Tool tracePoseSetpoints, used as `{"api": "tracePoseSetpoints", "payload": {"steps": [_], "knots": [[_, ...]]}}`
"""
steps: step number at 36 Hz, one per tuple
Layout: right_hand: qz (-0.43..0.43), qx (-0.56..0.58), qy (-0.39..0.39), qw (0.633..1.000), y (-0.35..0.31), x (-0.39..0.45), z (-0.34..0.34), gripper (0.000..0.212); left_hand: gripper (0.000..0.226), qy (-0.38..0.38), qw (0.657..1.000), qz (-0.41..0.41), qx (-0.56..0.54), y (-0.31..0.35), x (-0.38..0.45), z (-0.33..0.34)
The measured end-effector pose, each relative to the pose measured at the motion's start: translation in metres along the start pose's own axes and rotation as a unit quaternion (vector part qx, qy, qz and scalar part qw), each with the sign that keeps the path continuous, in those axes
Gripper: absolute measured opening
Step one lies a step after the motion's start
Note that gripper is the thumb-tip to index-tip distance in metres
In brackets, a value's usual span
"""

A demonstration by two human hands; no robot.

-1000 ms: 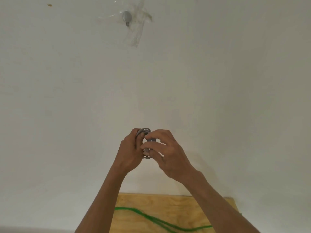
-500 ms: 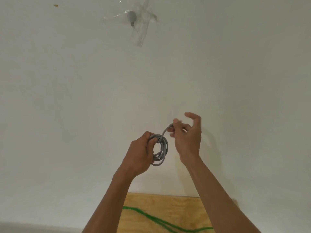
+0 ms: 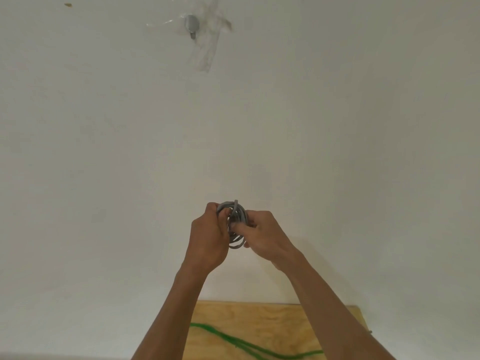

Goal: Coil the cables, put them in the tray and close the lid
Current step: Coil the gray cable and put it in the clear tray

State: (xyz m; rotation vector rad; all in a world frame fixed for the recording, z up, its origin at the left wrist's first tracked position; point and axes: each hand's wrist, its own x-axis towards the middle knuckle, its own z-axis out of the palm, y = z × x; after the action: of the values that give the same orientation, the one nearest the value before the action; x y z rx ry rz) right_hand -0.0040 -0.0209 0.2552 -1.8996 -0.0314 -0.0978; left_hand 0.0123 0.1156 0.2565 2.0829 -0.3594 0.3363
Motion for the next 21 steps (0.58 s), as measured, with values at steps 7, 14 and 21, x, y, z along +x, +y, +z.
{"api": "tracePoseSetpoints", "payload": {"steps": [7, 14, 21], "knots": [[0.049, 0.157, -0.069, 0.984, -0.001, 0.002, -0.001, 0.018, 0.022, -0.017, 1.000, 0.014, -0.007, -0.006, -0.002, 0.000], [0.076, 0.263, -0.068, 0.959, -0.001, 0.001, 0.004, 0.022, 0.021, -0.014, 0.999, 0.031, -0.026, -0.012, -0.004, -0.004], [0.088, 0.227, -0.119, 0.963, -0.009, -0.002, 0.009, 0.014, 0.019, 0.026, 0.999, 0.020, -0.034, -0.016, -0.008, -0.004]]}}
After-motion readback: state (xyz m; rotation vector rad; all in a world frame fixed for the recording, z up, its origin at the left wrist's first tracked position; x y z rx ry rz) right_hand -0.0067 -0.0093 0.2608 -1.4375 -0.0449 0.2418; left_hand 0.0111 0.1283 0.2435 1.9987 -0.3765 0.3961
